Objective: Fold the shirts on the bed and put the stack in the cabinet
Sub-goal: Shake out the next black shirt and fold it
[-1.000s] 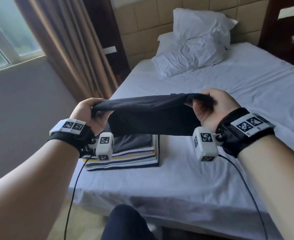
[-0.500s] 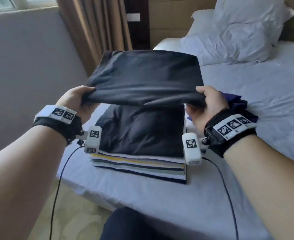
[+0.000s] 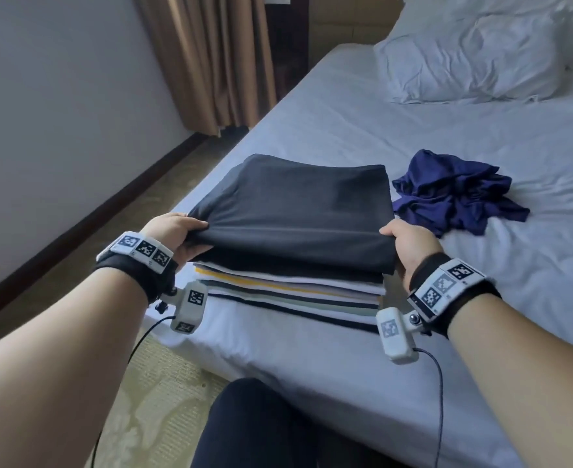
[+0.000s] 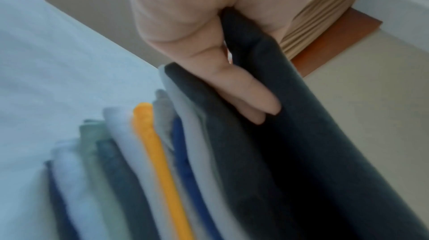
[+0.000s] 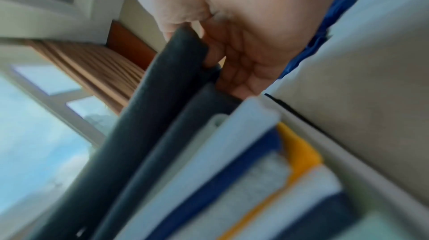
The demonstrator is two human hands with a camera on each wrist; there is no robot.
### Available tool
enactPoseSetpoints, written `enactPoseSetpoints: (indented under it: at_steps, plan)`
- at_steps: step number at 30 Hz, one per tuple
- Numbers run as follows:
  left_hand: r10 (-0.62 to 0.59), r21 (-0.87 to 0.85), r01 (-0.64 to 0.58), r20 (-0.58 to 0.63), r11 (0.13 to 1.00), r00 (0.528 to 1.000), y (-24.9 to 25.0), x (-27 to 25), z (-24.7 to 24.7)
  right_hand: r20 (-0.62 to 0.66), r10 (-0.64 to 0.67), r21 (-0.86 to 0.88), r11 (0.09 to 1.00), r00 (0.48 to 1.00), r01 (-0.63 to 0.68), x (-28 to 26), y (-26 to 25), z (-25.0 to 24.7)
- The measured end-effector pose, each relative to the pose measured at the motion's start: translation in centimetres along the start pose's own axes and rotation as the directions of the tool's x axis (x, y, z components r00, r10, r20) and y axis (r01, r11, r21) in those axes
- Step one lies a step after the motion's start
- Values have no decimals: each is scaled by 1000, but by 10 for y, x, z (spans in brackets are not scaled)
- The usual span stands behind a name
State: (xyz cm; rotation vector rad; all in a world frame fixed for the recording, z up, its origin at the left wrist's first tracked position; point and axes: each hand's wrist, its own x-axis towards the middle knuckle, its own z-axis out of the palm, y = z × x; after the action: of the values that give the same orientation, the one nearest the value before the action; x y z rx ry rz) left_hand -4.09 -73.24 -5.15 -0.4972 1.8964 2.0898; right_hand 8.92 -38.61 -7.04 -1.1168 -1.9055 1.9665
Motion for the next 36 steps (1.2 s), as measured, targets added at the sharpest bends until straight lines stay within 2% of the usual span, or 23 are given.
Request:
enactPoseSetpoints:
  at_steps: [4,7,8,9,10,11,12,13,14,15,16,17,18,19,20,22,24,25,27,29,33,36]
  plan:
    - [20,95,-18,-18,995,1000,-2,-8,-1,38,-18,-194,981,999,25,25,22,-7]
    - [37,209,-24,-55,978,998,2,-8,-1,37,-65,-318,945,997,74,4,6,-3]
    - [45,275,-22,-77,961,996,5,-9,0,40,-84,-395,914,996,93,-3,1,-1]
    - [75,412,-25,-105,911,992,9,-11,1,52,-92,-480,871,994,106,-8,-3,0]
    - [146,622,-27,-140,782,979,11,-12,1,78,-88,-572,812,993,116,-8,-3,-1]
    - [266,814,-39,-144,580,953,11,-12,1,111,-64,-670,732,992,123,-7,-3,-2]
    - [413,933,-74,-84,352,907,9,-15,3,146,-38,-752,645,989,135,-6,-3,-3]
    - [546,974,-158,46,160,836,4,-18,6,160,-13,-802,581,987,138,-5,-4,-4]
    - [631,963,-269,193,26,752,-2,-23,13,164,-17,-820,553,986,146,-4,-6,-6]
    - [653,929,-366,306,-47,692,-10,-25,20,154,-44,-819,553,987,153,-2,-10,-7]
    - [631,905,-418,367,-75,683,-18,-24,27,132,-103,-816,553,986,167,1,-14,-7]
    - [573,904,-422,381,-66,726,-26,-21,33,110,-189,-828,526,976,195,5,-19,-6]
    - [486,919,-391,364,-49,794,-33,-15,37,105,-284,-845,479,953,236,9,-25,-4]
    - [396,935,-350,340,-48,853,-40,-7,38,135,-376,-854,426,917,300,12,-32,-1]
    - [323,945,-321,321,-56,890,-45,0,37,203,-443,-849,365,873,383,14,-38,4]
    - [252,949,-308,313,-61,916,-50,9,34,406,-482,-808,206,776,551,15,-51,20]
    - [220,947,-316,320,-54,922,-52,15,31,579,-431,-760,25,693,650,18,-56,39]
    - [210,948,-315,319,-53,924,-53,16,29,638,-385,-737,-55,667,674,22,-55,48]
    - [199,947,-318,318,-31,927,-57,20,27,690,-268,-721,-167,672,673,33,-44,60]
    - [188,945,-326,319,7,929,-62,23,24,680,-171,-733,-142,713,665,45,-30,65]
    - [167,936,-347,335,53,927,-64,30,24,659,-127,-751,-64,741,657,63,-14,70]
    - [98,945,-326,323,20,941,-57,28,30,650,-94,-760,-48,754,648,69,-10,71]
